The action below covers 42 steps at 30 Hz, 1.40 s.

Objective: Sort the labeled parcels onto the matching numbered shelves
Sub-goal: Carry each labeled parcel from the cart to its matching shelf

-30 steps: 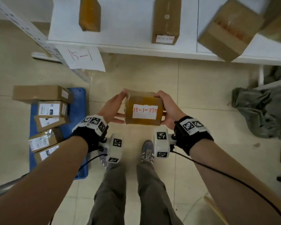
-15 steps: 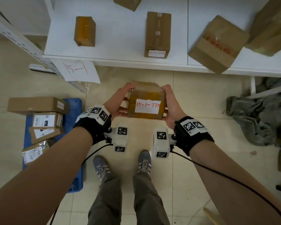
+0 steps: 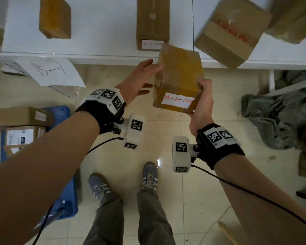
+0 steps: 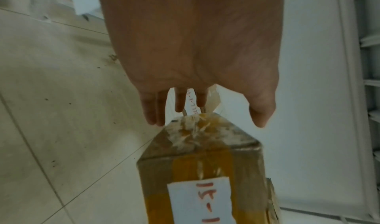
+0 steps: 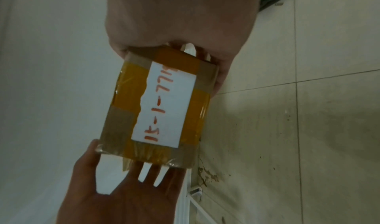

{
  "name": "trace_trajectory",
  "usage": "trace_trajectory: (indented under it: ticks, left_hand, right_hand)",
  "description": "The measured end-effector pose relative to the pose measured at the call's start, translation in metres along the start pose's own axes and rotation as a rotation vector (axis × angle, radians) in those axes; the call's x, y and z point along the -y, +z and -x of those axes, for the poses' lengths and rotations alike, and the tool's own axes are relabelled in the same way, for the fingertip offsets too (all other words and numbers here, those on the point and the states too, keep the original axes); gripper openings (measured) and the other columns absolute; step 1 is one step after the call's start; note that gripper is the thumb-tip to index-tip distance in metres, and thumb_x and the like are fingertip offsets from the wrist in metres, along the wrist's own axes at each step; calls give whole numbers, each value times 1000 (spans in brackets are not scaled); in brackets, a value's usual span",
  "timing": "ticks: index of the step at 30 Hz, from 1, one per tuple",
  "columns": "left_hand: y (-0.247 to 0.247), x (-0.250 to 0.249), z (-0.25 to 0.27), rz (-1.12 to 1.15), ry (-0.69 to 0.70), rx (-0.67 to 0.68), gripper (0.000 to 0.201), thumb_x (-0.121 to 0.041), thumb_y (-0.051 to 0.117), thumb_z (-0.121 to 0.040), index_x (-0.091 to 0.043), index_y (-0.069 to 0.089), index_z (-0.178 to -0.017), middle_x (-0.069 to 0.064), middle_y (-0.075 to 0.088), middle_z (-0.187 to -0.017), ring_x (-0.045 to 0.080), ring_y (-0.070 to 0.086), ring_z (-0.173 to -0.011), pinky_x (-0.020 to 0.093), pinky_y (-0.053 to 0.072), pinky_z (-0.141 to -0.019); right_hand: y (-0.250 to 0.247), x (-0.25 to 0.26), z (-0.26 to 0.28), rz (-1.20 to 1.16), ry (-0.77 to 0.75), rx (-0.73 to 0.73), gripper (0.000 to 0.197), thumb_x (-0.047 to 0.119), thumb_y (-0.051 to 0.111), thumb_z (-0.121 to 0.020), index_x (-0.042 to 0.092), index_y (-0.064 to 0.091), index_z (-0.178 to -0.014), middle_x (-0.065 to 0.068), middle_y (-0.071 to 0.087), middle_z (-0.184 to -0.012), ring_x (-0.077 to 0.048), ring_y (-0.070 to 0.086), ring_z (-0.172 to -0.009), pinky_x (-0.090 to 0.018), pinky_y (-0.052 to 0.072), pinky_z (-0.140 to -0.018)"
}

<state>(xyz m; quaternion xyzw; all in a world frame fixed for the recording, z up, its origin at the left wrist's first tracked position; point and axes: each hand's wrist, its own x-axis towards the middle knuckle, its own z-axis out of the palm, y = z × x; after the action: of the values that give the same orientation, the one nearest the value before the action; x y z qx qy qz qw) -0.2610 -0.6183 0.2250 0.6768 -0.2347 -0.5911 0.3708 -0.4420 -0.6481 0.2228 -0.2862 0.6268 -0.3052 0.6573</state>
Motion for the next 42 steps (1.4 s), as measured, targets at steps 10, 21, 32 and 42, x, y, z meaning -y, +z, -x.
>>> trace_trajectory:
  ticks: [10, 21, 32, 42]
  left_hand:
    - [11, -47, -89, -579, 318, -580, 79, -49, 77, -72, -28, 41, -139, 7, 30, -146, 27, 38, -127, 28, 36, -100]
    - [7, -57, -153, -620, -25, -530, 133, -79, 75, -53, -23, 11, -156, 17, 14, -156, 48, 30, -137, 54, 32, -114]
    - [-2, -57, -163, -572, 102, -662, 109, -58, 80, -62, -16, 24, -145, 12, 32, -138, 35, 44, -117, 44, 41, -104]
    - [-51, -34, -146, -392, 227, -505, 75, -56, 74, -77, -23, 43, -136, 6, 33, -148, 31, 45, -129, 44, 39, -112]
  right_hand:
    - [-14, 27, -53, -51, -81, -61, 27, 46, 45, -101, 25, 61, -102, -3, 73, -94, -22, 75, -88, -35, 61, -78]
    - [-8, 29, -87, -83, -82, -60, 47, 53, 54, -90, 24, 58, -126, -10, 71, -120, -27, 73, -101, -30, 59, -70]
    - [7, 22, -101, -92, -86, -32, 49, 55, 54, -83, 25, 59, -122, -10, 69, -124, -27, 72, -103, -32, 60, -77]
    - [55, 25, -99, -265, -158, 21, 34, 44, 50, -98, 24, 60, -123, -10, 68, -127, -29, 68, -112, -45, 57, -94]
